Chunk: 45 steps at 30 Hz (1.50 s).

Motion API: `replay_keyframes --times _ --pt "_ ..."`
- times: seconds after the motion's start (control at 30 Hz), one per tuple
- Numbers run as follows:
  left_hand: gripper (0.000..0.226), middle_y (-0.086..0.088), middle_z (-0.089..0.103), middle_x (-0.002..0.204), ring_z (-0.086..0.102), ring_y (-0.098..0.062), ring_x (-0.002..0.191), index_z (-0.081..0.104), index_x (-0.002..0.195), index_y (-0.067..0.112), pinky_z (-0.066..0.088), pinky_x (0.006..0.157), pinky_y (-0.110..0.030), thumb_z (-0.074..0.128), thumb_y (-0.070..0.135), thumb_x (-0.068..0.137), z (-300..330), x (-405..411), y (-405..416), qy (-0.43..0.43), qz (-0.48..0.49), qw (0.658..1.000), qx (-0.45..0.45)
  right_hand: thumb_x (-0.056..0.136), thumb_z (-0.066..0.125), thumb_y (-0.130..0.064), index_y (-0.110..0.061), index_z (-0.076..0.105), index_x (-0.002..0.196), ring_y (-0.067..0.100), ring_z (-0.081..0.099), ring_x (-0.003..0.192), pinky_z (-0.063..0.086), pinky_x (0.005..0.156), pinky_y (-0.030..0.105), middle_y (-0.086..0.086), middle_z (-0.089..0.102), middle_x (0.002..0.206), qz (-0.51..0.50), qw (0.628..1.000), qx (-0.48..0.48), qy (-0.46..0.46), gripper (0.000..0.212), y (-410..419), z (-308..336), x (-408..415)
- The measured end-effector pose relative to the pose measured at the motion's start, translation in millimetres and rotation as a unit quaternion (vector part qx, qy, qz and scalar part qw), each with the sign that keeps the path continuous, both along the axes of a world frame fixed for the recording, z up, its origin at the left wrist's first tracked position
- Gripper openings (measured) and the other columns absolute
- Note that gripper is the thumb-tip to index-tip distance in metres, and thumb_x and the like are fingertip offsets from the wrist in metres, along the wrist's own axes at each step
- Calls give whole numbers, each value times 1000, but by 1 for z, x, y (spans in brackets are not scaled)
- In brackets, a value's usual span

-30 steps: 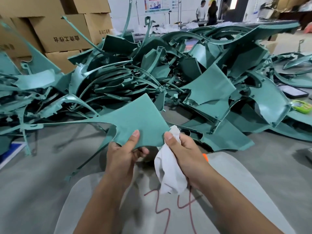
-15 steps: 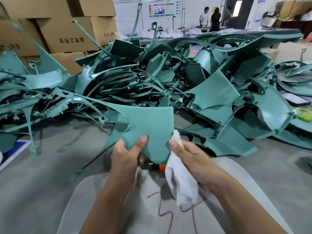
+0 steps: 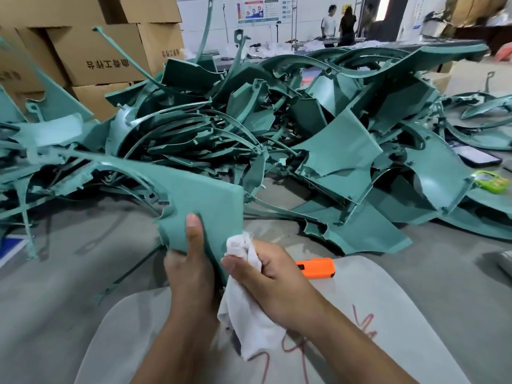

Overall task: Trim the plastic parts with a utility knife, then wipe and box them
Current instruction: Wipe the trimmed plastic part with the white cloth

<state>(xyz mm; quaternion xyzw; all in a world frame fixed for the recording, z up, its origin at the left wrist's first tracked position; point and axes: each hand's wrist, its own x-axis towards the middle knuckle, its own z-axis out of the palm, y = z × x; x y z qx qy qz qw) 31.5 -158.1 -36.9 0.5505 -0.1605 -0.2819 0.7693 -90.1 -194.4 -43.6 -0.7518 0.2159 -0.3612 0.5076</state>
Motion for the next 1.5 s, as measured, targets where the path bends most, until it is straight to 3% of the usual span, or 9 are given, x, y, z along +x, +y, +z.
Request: replay_keyframes --times 0.1,0.23,0.6,0.77,0.93,1.03,1.17,1.33,1.5 --pt "39 -7 79 106 78 -27 91 70 118 12 62 67 -33 72 38 90 3 -2 -6 -12 -41 998 -52 97 67 -38 -23 54 70 4 43 65 37 61 20 -12 46 68 -24 994 77 -79 34 -4 5 -7" --pt "46 -9 79 107 77 -30 93 72 115 10 64 71 -38 79 36 78 -4 -8 -8 -35 -86 994 -50 90 74 -46 -9 73 98 26 67 83 57 76 45 27 72 95 -46 968 176 -171 38 -17 14 -19" --pt "58 -15 76 115 75 -39 98 67 123 13 63 76 -55 82 36 72 4 36 5 -110 -212 970 -36 97 60 -50 -14 65 82 15 60 64 51 63 30 0 66 74 50 990 125 -45 39 -27 20 -40" --pt "66 -11 76 114 75 -37 98 63 124 15 64 70 -43 93 32 68 1 46 5 -114 -214 969 -36 105 49 -59 -25 72 79 18 67 57 51 51 26 6 71 69 -98 980 140 -102 48 -30 14 -36" --pt "69 -9 77 114 75 -33 102 58 122 13 62 81 -45 94 32 66 -3 37 2 -165 -234 958 -26 89 51 -77 -41 78 95 8 76 95 57 84 28 -9 80 103 -76 974 204 -61 45 -28 4 -36" --pt "64 -8 78 107 76 -32 97 58 114 16 63 76 -43 97 30 66 -5 36 0 -182 -193 964 -24 98 54 -62 -47 79 102 7 75 103 58 82 17 -12 79 110 19 978 201 -48 29 -26 6 -36" --pt "63 -7 79 100 78 -29 88 57 113 22 63 72 -45 97 31 66 -2 38 0 -222 -141 965 -5 105 54 -43 -23 79 107 22 77 86 62 74 32 7 80 101 10 985 162 -54 31 -26 9 -34" --pt "65 -14 74 113 72 -21 83 57 129 7 57 62 -29 70 50 82 5 29 3 16 -168 981 -97 91 58 -64 5 48 87 30 49 66 45 58 62 21 48 67 -159 970 141 -115 70 -24 6 -18" --pt "69 -14 72 123 72 -28 102 56 136 7 56 87 -41 71 47 81 4 -8 -5 148 -219 961 -87 92 55 -64 -1 37 80 28 42 64 38 54 58 28 39 66 -223 946 153 -176 67 -17 5 -7"
